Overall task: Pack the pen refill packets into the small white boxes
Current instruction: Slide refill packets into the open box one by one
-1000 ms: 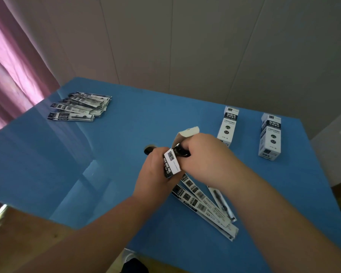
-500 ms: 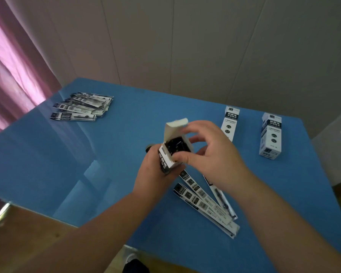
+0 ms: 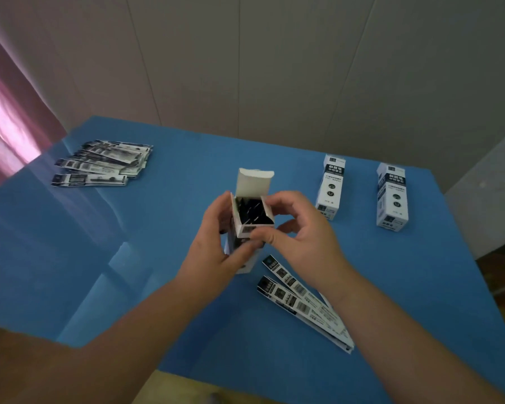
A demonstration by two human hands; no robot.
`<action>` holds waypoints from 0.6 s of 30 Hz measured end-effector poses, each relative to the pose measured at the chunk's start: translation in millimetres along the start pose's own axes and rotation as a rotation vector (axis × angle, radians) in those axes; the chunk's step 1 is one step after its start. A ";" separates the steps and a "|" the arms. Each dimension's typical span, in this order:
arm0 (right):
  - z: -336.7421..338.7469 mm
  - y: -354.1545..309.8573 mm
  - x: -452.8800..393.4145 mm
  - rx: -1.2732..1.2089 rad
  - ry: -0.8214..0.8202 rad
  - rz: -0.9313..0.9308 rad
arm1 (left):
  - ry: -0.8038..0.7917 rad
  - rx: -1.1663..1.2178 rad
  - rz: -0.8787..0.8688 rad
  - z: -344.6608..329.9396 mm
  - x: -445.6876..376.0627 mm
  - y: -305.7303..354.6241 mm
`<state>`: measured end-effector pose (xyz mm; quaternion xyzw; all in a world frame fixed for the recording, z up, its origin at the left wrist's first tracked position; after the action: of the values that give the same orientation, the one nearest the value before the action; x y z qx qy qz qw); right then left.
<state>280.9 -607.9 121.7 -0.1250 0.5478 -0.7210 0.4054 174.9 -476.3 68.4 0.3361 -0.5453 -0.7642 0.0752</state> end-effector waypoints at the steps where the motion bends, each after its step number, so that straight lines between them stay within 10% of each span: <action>1: -1.5 0.2 -2.2 -0.004 0.012 0.004 | 0.022 -0.017 -0.049 3.3 -1.0 1.6; 18: -18.7 -10.4 -18.3 -0.102 0.143 0.107 | -0.174 0.007 -0.168 35.2 -37.7 3.4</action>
<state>276.3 -581.1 128.9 -0.0646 0.6173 -0.6765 0.3963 181.9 -431.9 94.0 0.3131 -0.5223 -0.7923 -0.0381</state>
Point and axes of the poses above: each hand's wrist, its own x-axis away from the middle knuckle, its own z-axis out of the back of the hand, y = z × x, the point moved 4 cm from there along -x, towards the middle knuckle, and after that the axes turned 3 degrees about x, right-handed, at the moved point
